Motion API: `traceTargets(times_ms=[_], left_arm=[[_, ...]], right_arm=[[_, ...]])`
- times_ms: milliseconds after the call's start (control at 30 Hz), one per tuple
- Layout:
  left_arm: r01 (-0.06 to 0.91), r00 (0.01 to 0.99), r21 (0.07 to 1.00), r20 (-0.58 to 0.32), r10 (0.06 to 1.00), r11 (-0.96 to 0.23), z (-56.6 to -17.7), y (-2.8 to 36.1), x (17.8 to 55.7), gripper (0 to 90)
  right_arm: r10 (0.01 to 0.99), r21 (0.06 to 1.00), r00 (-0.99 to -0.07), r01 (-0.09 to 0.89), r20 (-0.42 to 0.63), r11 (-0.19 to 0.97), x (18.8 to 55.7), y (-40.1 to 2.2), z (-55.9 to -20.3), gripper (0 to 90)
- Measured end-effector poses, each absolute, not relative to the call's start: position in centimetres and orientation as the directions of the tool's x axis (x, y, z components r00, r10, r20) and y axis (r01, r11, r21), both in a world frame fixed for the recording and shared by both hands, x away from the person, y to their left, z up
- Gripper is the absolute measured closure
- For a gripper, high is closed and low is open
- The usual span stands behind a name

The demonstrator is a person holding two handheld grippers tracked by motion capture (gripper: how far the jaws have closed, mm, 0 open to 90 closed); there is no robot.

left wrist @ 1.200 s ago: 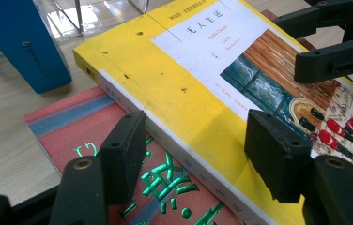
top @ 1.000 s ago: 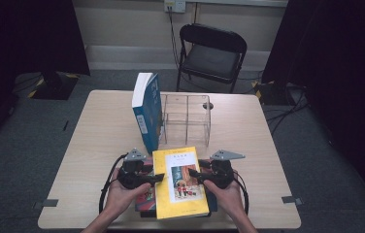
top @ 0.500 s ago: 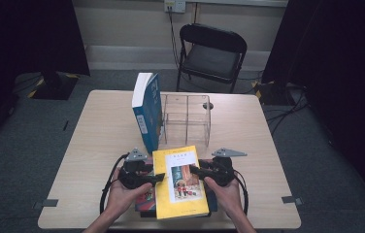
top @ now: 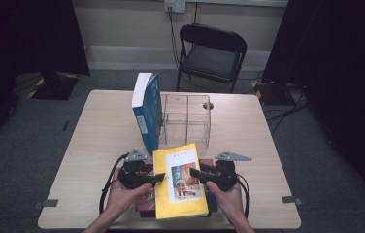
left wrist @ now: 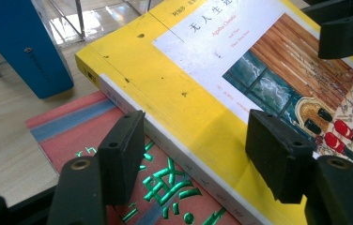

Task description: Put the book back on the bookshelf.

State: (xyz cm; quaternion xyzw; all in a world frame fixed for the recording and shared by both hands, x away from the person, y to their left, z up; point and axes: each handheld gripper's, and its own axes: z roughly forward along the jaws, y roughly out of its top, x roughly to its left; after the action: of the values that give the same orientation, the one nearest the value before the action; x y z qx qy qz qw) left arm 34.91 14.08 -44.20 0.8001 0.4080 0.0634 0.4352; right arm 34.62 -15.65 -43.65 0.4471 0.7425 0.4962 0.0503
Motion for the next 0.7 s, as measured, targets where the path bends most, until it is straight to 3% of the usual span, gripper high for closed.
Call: traceTargets(times_ms=[233,633,700], left_arm=[[0.589,0.660,0.762,-0.264,0.703,-0.267,-44.5,14.2,34.8,38.2],[0.593,0.658,0.763,-0.272,0.703,-0.260,-44.6,14.3,34.8,38.0],[0.591,0.660,0.764,-0.273,0.700,-0.259,-44.6,14.3,34.8,37.9]], right_arm=[[0.705,0.763,-0.589,0.638,0.395,0.106,34.3,-15.6,-44.1,57.0],[0.673,0.742,-0.623,0.650,0.398,0.163,36.6,-13.8,-44.3,54.3],[0.644,0.731,-0.641,0.658,0.418,0.181,36.8,-13.8,-44.2,58.5]])
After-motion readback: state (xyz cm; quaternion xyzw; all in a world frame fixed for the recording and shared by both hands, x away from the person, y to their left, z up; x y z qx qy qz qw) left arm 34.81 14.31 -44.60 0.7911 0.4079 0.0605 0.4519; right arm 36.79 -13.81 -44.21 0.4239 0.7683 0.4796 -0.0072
